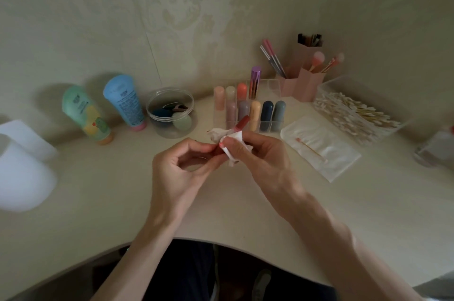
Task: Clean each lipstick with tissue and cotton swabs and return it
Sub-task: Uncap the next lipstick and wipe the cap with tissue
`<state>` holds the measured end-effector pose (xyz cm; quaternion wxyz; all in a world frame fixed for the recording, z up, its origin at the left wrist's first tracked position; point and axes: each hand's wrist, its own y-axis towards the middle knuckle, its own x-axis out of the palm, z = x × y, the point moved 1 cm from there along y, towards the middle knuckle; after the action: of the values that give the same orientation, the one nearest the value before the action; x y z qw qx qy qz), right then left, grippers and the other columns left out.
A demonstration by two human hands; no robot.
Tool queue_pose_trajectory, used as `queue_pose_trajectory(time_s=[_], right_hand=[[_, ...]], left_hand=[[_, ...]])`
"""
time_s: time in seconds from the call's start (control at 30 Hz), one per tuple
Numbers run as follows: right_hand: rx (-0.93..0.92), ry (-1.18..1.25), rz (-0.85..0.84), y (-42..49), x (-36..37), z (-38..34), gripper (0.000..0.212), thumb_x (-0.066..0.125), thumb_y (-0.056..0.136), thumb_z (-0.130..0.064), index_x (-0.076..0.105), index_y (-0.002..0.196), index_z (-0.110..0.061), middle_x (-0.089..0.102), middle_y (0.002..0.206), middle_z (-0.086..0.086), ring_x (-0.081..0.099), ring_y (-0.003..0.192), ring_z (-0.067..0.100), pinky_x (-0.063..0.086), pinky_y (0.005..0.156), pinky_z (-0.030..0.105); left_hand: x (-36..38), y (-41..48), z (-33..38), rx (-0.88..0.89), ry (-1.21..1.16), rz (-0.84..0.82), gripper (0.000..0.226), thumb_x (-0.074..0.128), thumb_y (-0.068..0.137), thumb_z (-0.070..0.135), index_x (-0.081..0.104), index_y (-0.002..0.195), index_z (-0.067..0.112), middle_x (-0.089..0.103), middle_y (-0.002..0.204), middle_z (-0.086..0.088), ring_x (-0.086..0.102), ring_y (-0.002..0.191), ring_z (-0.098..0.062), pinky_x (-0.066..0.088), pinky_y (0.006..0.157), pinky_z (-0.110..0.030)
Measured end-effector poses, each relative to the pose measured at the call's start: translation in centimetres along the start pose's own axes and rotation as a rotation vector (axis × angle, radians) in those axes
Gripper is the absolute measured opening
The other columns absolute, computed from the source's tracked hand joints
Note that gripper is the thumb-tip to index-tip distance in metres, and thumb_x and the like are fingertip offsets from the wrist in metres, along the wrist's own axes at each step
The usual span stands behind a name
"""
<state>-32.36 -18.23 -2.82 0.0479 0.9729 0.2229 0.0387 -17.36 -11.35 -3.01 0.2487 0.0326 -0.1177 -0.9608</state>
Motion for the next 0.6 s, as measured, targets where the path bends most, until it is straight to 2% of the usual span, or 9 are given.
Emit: queue_pose_trajectory(time_s=[0.07, 0.17, 0.27, 0.37, 0.43, 0.5, 0.6], right_hand=[[-0.001, 0.015, -0.001, 0.0, -0.2, -0.2, 0.020, 0.071, 0.099, -0.025, 0.081, 0.108, -0.010, 0.079, 0.104, 0.017, 0.070, 0.102, 0.039, 0.054, 0.094, 0.046], [-0.015, 0.029, -0.011, -0.1, -0.5, -0.3, 0.019, 0.072, 0.099, -0.022, 0.081, 0.108, -0.009, 0.079, 0.101, 0.016, 0.072, 0.096, 0.028, 0.054, 0.092, 0.040], [-0.037, 0.005, 0.002, 0.0, -0.4, 0.2, 0.017, 0.073, 0.098, -0.022, 0.081, 0.105, -0.008, 0.076, 0.098, 0.021, 0.068, 0.089, 0.026, 0.052, 0.087, 0.043], [-0.037, -0.013, 0.012, 0.1, -0.3, 0.5, 0.016, 0.075, 0.097, -0.020, 0.082, 0.102, -0.007, 0.077, 0.092, 0.020, 0.071, 0.088, 0.035, 0.056, 0.085, 0.044], [-0.039, -0.010, 0.034, 0.1, -0.5, 0.5, 0.013, 0.078, 0.093, -0.017, 0.082, 0.098, -0.005, 0.079, 0.088, 0.015, 0.070, 0.082, 0.025, 0.055, 0.078, 0.032], [-0.039, -0.019, 0.064, 0.1, -0.8, 0.5, 0.010, 0.079, 0.091, -0.013, 0.082, 0.093, -0.004, 0.075, 0.077, 0.009, 0.064, 0.071, 0.012, 0.049, 0.068, 0.021], [-0.060, -0.051, 0.084, 0.2, -1.2, 0.6, 0.011, 0.078, 0.092, -0.012, 0.082, 0.097, -0.004, 0.072, 0.072, 0.000, 0.061, 0.067, 0.005, 0.045, 0.066, 0.015]], left_hand=[[-0.1, 0.2, 0.1, -0.037, -0.038, -0.024, 0.028, 0.087, 0.070, 0.016, 0.075, 0.091, 0.003, 0.080, 0.085, -0.006, 0.078, 0.074, -0.021, 0.060, 0.069, -0.023], [0.0, 0.5, -0.1, -0.147, -0.129, -0.144, 0.026, 0.074, 0.084, 0.018, 0.074, 0.102, -0.001, 0.079, 0.087, -0.014, 0.075, 0.066, -0.029, 0.058, 0.060, -0.027], [0.0, 0.5, -0.4, -0.116, -0.071, -0.142, 0.020, 0.077, 0.083, 0.012, 0.077, 0.099, -0.001, 0.079, 0.083, -0.012, 0.076, 0.068, -0.025, 0.059, 0.066, -0.023], [-0.1, 0.5, -0.6, -0.102, -0.038, -0.093, 0.022, 0.084, 0.075, 0.014, 0.078, 0.092, 0.003, 0.079, 0.081, -0.009, 0.077, 0.071, -0.023, 0.059, 0.070, -0.022], [0.0, 0.4, -0.7, -0.102, -0.035, -0.131, 0.023, 0.085, 0.074, 0.017, 0.078, 0.093, 0.005, 0.079, 0.082, -0.009, 0.077, 0.071, -0.023, 0.060, 0.071, -0.023], [0.2, 0.4, -0.8, -0.097, -0.026, -0.176, 0.023, 0.084, 0.076, 0.015, 0.079, 0.097, 0.008, 0.079, 0.083, -0.009, 0.076, 0.071, -0.023, 0.060, 0.071, -0.024], [0.2, 0.4, -0.9, -0.112, -0.033, -0.201, 0.019, 0.079, 0.085, 0.006, 0.077, 0.104, 0.007, 0.080, 0.085, -0.010, 0.076, 0.072, -0.022, 0.058, 0.068, -0.023]])
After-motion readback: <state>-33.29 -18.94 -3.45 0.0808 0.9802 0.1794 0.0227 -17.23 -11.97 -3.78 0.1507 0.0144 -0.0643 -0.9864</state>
